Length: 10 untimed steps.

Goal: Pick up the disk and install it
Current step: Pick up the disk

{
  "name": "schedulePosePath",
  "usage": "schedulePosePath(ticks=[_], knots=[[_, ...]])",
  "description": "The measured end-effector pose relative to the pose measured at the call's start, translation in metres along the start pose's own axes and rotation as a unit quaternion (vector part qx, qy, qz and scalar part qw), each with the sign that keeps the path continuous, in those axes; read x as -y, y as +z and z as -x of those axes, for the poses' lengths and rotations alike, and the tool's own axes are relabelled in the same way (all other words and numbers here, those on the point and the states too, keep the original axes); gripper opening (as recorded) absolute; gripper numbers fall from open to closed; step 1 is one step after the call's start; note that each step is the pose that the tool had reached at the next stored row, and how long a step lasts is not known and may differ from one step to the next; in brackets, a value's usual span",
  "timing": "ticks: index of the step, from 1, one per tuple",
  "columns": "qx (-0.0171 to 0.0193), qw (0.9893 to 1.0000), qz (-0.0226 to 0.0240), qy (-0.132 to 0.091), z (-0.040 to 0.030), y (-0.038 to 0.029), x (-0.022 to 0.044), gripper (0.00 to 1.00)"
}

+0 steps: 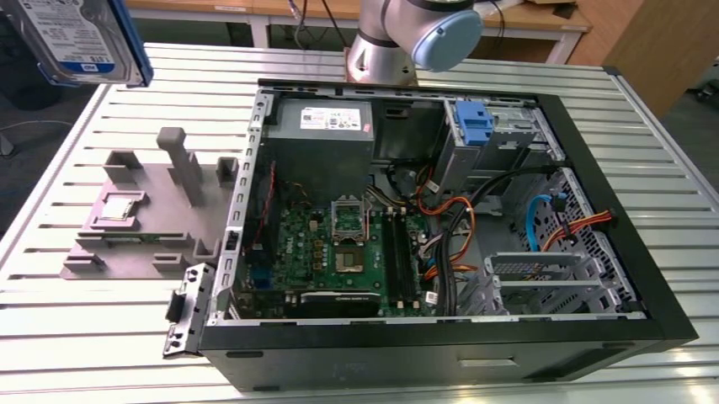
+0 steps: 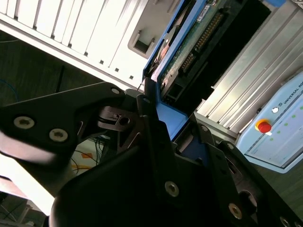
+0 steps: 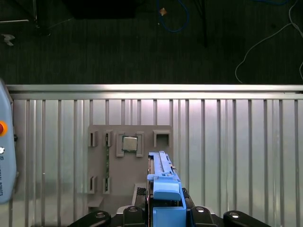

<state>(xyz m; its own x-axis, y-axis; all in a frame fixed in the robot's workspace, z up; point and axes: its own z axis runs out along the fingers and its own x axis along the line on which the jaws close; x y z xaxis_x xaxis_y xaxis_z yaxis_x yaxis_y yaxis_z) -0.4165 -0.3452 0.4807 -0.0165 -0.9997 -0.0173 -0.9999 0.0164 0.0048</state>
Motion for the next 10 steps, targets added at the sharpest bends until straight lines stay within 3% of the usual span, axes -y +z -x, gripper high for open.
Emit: schedulePosePath(ticks=[10], knots=[[0.0,1.0,0.0001,0.0,-0.0043,-0.0001,0.0019,0.37]])
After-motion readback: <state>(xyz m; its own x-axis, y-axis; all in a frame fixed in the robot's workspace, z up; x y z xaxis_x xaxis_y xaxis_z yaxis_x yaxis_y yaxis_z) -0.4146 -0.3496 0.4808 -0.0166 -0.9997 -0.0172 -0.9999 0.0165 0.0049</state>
